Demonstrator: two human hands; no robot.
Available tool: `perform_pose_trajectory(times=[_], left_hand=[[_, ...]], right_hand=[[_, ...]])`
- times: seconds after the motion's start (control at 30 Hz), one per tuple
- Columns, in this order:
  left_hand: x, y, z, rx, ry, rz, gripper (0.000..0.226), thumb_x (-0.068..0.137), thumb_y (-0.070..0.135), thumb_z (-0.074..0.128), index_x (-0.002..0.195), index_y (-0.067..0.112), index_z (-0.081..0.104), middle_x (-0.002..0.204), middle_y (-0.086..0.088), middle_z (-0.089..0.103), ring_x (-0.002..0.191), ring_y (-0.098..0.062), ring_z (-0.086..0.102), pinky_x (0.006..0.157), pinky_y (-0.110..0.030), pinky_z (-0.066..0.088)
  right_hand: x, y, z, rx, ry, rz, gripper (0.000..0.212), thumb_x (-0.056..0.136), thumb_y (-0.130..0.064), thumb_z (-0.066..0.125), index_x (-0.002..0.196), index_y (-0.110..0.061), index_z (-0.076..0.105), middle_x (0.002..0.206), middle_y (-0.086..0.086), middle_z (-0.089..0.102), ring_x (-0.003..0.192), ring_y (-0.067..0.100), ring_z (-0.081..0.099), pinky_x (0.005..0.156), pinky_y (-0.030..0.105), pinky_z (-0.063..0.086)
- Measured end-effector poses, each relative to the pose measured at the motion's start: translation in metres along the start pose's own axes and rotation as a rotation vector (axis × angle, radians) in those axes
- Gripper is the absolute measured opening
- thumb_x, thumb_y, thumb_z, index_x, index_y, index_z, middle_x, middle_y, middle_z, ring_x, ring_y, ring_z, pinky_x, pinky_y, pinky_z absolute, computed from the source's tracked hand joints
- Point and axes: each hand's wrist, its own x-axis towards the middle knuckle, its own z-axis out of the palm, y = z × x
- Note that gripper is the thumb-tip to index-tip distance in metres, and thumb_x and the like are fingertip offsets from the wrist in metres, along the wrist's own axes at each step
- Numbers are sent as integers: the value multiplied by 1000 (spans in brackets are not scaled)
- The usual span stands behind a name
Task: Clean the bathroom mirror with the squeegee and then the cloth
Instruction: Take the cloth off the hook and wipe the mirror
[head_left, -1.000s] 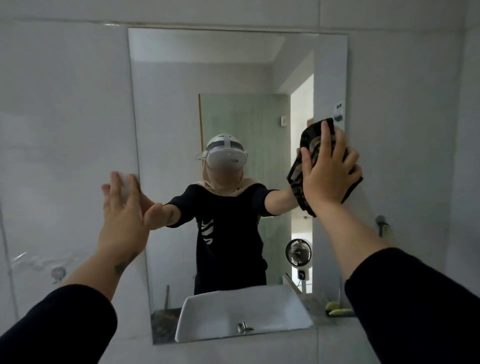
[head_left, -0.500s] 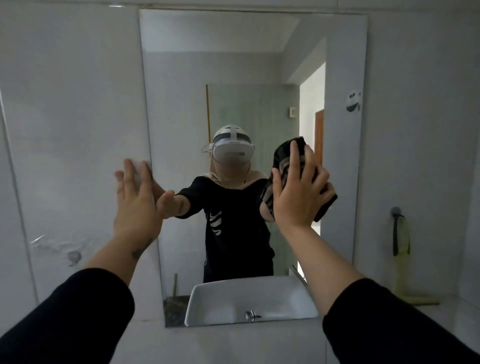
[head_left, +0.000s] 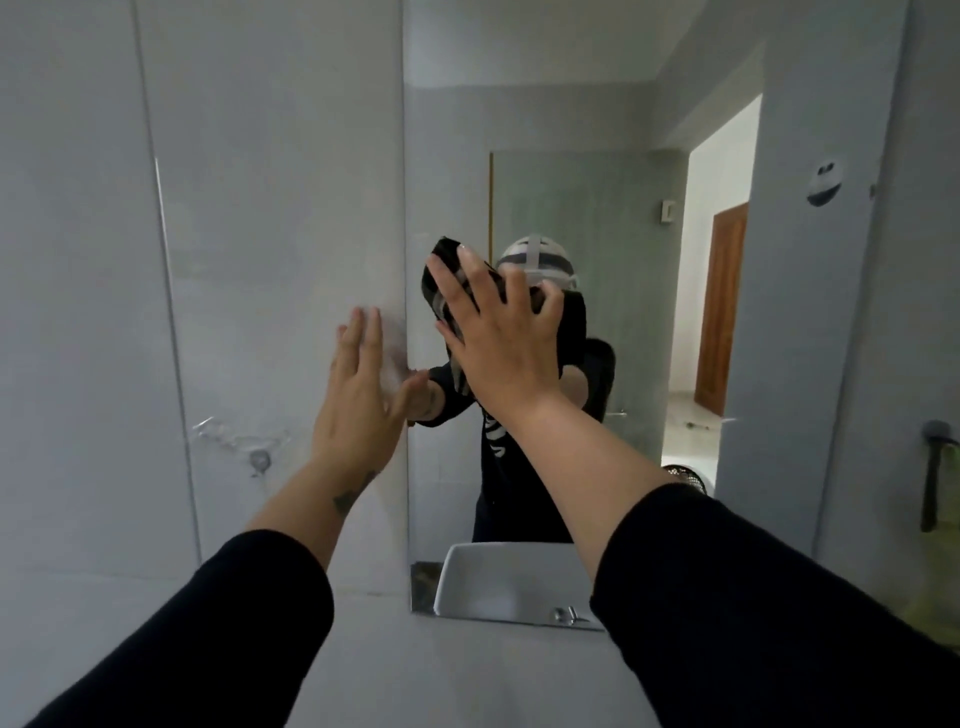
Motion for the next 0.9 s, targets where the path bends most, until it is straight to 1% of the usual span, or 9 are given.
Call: perform_pose_trajectory(times=[0.1,0.13,0.2,0.27,0.37,0.5,0.67,0.8,0.9], left_hand=[[-38,-13,15,37,-9,-30,73,96,46,37,150,23,-7,160,3,-13,145,-12,-13,119,-42,8],[-48,-15,21,44,-36,-44,71,98,43,37,150,24,-7,160,3,-14,145,-12,-14,119,-45,12],[-62,-15,33,44,-82,-50,71,99,37,40,149,26,-9,159,3,-16,145,-13,-15,116,-49,21],[-70,-12,41,34,-99,-48,74,98,35,42,148,29,-12,159,5,-18,146,-14,-15,114,-47,27],[-77,-11,47,45,-104,-49,80,97,31,48,149,27,-14,158,4,-20,146,-17,-16,116,-41,23],[-74,-15,48,86,-112,-68,87,95,24,53,148,28,-17,157,4,-25,145,-19,-19,115,-38,18],[-69,-26,59,94,-97,-57,91,94,28,54,147,30,-20,156,5,-28,143,-18,-24,116,-38,5],[-70,-23,61,81,-82,-83,87,94,30,53,148,30,-16,157,6,-24,145,-20,-19,117,-41,8],[-72,-18,60,108,-73,-86,86,94,28,54,150,28,-13,158,4,-21,146,-22,-16,117,-44,10]], right_hand=[[-22,-15,9,-15,-5,-129,60,92,-48,44,146,-30,26,146,0,37,117,28,42,91,51,30],[-34,-19,13,-23,-9,-175,59,93,-48,42,147,-30,25,146,0,34,118,29,39,91,51,29],[-55,-24,17,-18,-19,-191,57,94,-47,38,147,-29,25,146,1,32,118,29,37,91,52,30],[-74,-22,17,-13,-25,-163,56,94,-47,36,147,-30,26,146,0,33,118,28,37,92,52,30],[-94,-8,16,-40,-35,-130,59,93,-49,38,147,-30,24,146,1,28,118,27,34,92,51,29],[-108,24,12,-28,-27,16,59,92,-50,36,147,-32,23,143,0,27,113,27,36,89,50,35],[-118,76,7,-15,-23,153,58,93,-50,38,146,-31,27,144,3,39,110,28,36,87,50,35],[-135,118,1,-2,14,370,56,93,-50,41,145,-30,31,143,4,42,108,30,39,86,49,36],[-156,147,-1,-38,18,482,57,94,-51,40,145,-29,29,143,5,42,107,31,38,83,48,37]])
